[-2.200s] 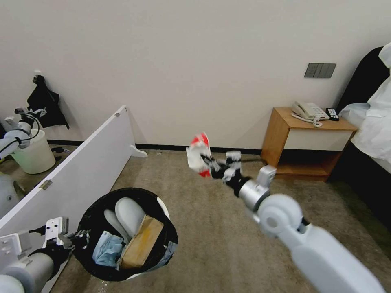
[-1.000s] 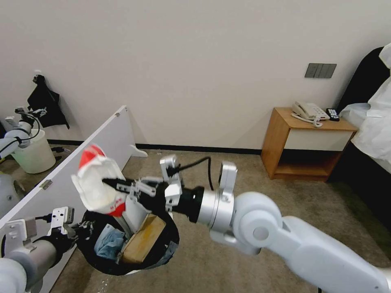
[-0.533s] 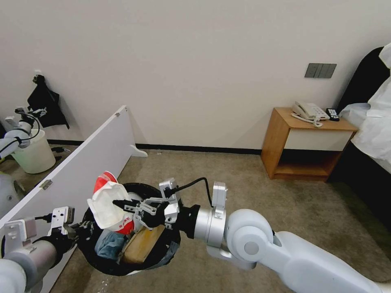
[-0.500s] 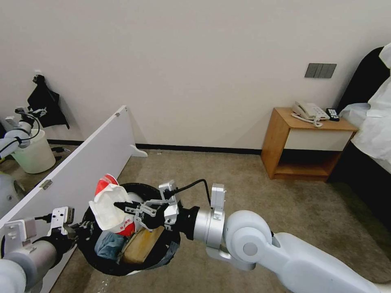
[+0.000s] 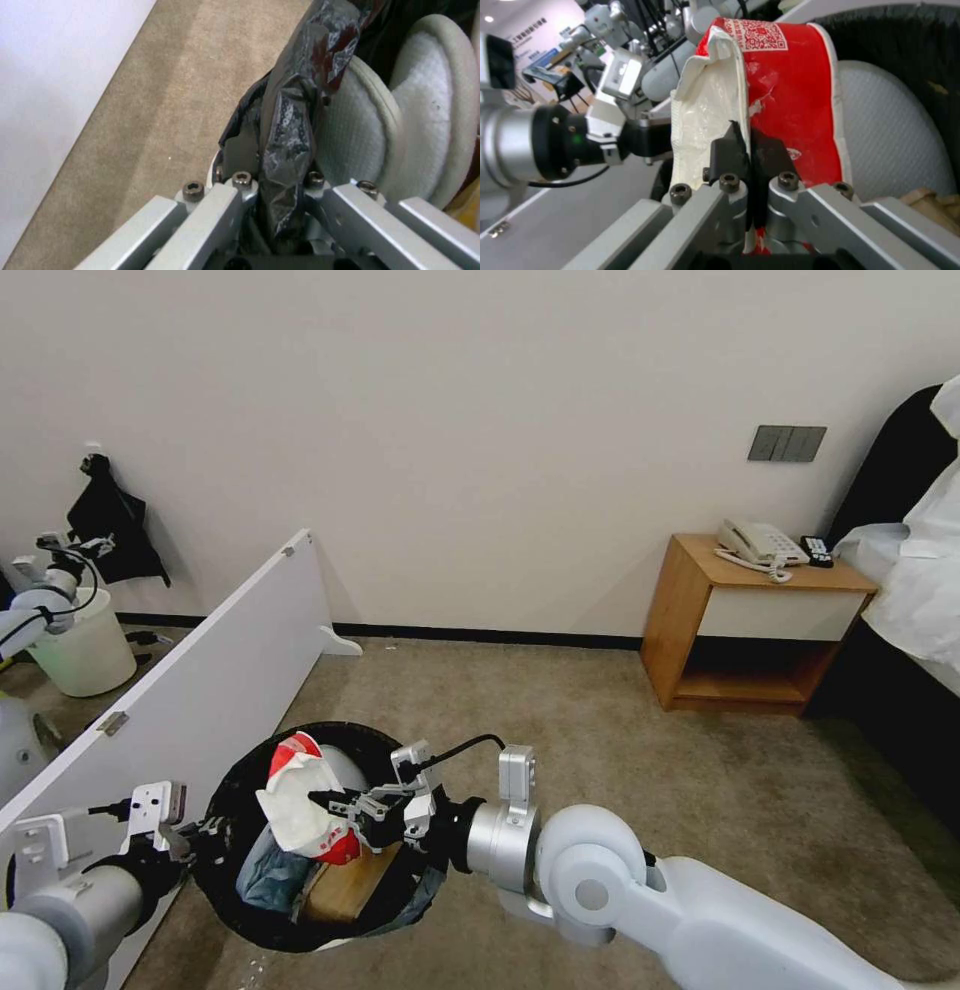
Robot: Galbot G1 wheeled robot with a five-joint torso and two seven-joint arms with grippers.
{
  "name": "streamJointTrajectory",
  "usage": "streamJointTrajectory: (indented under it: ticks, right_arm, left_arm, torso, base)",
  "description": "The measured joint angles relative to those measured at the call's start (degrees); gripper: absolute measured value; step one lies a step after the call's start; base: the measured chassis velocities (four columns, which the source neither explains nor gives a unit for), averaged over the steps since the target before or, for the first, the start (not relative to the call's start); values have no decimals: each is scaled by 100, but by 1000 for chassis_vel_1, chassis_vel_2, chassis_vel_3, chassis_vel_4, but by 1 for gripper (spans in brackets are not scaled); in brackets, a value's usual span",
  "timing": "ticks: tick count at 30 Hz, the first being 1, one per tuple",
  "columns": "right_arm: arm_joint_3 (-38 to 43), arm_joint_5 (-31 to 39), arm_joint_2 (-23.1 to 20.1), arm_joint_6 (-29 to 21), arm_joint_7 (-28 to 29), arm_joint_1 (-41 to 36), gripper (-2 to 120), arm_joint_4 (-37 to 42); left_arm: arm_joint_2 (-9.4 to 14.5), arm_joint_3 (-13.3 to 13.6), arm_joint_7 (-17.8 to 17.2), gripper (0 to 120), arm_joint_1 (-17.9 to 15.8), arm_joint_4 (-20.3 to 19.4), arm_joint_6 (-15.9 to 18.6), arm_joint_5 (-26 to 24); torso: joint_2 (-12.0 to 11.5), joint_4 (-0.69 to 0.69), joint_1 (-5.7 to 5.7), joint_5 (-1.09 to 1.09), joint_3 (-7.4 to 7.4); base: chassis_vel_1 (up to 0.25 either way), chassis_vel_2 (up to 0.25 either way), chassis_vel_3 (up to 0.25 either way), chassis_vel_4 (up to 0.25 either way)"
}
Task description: Pick up the trash bin, then pick up the garbage from the floor and place it into the trash bin.
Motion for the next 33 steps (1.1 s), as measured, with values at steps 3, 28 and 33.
streamJointTrajectory:
  ticks: [3,28,33]
  right_arm:
    - [-56,-97,33,-17,89,-15,0,-20]
    - [-146,-251,93,-174,182,-9,85,70]
    - [-95,-285,35,-153,156,-9,99,219]
  left_arm:
    - [-2,7,-8,3,6,-28,0,-19]
    - [29,48,-140,3,31,-72,0,-185]
    - [30,69,-186,3,24,-74,0,-187]
  torso:
    - [0,0,0,0,0]
    - [0,0,0,0,0]
    - [0,0,0,0,0]
  base:
    - [0,0,0,0]
    - [0,0,0,0]
    - [0,0,0,0]
